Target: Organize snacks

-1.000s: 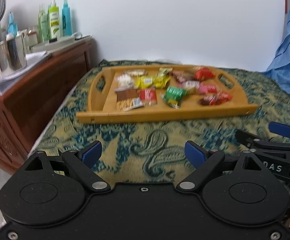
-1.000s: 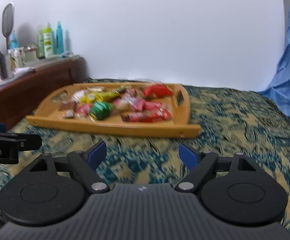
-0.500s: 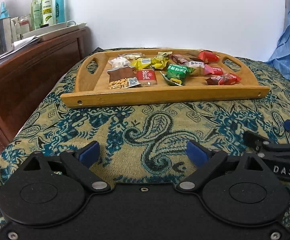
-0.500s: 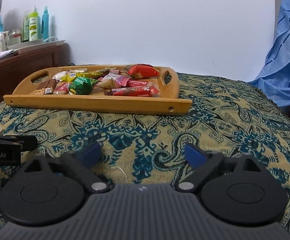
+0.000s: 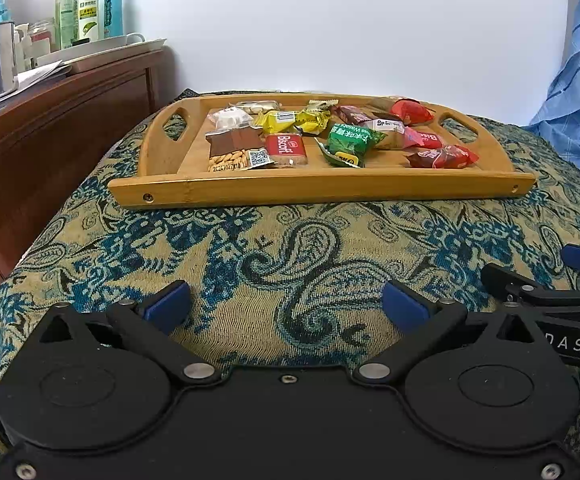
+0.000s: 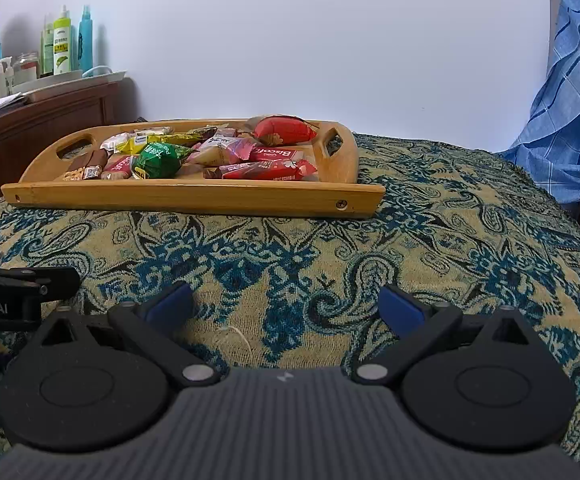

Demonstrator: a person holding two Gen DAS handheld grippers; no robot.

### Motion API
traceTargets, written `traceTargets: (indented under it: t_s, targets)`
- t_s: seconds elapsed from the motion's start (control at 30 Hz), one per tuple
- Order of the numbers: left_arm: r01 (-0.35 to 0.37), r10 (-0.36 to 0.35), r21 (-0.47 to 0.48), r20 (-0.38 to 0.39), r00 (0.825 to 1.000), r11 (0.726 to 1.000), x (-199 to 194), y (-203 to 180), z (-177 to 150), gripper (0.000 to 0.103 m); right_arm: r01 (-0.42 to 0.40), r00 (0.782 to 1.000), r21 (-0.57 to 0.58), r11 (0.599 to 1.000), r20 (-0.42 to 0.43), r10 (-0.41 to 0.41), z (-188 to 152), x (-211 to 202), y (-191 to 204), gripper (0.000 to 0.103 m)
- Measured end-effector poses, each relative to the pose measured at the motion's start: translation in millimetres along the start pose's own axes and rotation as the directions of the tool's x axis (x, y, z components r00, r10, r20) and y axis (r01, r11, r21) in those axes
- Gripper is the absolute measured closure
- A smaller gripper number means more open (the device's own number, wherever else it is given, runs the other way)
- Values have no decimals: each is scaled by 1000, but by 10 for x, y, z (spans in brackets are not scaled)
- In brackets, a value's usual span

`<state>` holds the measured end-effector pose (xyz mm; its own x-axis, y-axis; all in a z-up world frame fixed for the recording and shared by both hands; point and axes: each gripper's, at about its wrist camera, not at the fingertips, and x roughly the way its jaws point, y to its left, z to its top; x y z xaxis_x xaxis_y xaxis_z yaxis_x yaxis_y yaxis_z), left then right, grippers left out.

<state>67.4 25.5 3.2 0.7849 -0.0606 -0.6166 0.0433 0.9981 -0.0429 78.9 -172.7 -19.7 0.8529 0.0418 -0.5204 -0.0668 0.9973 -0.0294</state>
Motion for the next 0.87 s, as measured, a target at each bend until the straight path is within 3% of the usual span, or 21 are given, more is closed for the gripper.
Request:
traceTargets:
  t_s: [0.87]
  targets:
    - [-3,4,-14,12,1000,1000,5,-3,-17,0,0,1000,-1,1000,0,0,-2,6,5,0]
